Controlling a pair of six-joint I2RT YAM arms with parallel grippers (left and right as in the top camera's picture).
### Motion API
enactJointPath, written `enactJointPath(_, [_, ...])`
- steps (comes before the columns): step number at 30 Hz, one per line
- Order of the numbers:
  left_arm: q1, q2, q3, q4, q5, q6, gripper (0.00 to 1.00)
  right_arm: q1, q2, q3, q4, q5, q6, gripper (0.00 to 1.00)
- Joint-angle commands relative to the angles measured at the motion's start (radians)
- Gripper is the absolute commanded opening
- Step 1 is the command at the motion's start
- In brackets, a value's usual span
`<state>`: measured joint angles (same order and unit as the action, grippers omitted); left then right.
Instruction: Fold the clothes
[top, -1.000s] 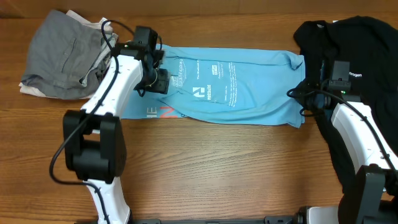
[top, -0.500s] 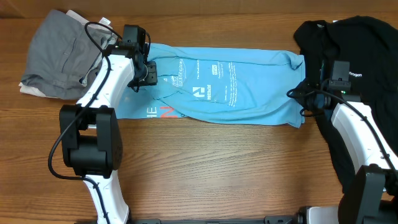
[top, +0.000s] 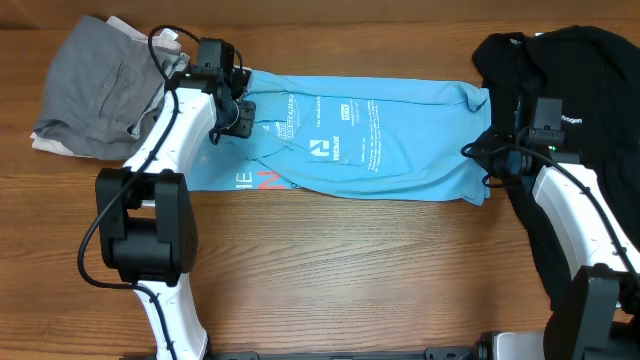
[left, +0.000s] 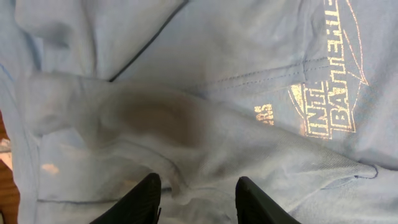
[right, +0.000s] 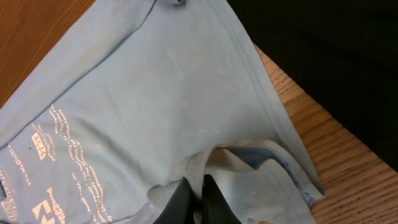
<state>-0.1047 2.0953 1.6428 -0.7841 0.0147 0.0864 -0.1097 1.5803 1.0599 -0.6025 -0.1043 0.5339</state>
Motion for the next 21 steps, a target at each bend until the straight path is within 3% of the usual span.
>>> enactJointPath(1, [0.001, 0.047, 0.002, 0.000, 0.012, 0.053, 0.40, 0.003, -0.007, 0.013, 0.002, -0.001, -0.008, 0.04])
enactJointPath(12, [0.001, 0.093, 0.002, -0.002, 0.012, 0.056, 0.31, 0.003, -0.007, 0.013, -0.012, 0.010, -0.007, 0.04])
enactJointPath(15, [0.001, 0.092, 0.002, -0.004, 0.012, 0.056, 0.22, 0.003, -0.007, 0.013, -0.011, 0.010, -0.007, 0.04])
enactJointPath(18, [0.001, 0.092, 0.002, -0.008, 0.006, 0.052, 0.04, 0.003, -0.007, 0.013, -0.013, 0.010, -0.008, 0.04])
enactJointPath(21, [0.001, 0.081, 0.031, -0.043, -0.095, -0.015, 0.04, 0.003, -0.007, 0.013, -0.014, 0.010, -0.008, 0.04])
